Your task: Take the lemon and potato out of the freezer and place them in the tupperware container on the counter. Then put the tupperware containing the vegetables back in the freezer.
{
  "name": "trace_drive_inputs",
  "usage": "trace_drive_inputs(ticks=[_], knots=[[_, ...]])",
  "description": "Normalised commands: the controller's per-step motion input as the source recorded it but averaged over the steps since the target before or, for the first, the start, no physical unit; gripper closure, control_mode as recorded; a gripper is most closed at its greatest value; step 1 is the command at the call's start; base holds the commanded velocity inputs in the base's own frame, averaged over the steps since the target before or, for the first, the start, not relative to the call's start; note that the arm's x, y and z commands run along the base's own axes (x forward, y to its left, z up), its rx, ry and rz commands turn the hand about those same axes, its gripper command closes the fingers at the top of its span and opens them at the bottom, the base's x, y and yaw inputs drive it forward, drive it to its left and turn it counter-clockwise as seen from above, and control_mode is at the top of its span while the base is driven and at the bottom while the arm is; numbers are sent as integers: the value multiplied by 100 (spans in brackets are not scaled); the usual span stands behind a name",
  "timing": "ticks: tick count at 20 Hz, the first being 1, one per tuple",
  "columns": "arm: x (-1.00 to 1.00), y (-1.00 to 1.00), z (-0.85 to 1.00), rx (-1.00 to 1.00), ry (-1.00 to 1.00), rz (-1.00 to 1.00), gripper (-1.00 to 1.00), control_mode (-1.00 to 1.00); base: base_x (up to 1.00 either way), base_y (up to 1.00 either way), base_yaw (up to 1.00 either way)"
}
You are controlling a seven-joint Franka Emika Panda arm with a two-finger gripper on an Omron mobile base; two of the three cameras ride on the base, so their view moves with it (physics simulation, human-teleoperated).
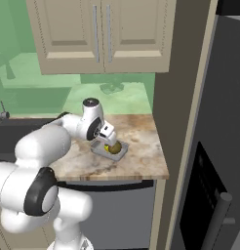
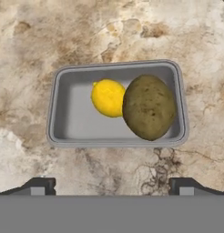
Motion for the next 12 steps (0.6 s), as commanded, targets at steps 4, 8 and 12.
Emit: trace_drive_inputs(ticks=[4, 8, 12], knots=[[6, 56, 8, 0, 5, 0, -100, -100, 0, 0, 0], [24, 41, -29, -10, 10, 0, -100, -100, 0, 0, 0], [9, 9, -20, -7, 8, 0, -100, -100, 0, 0, 0]])
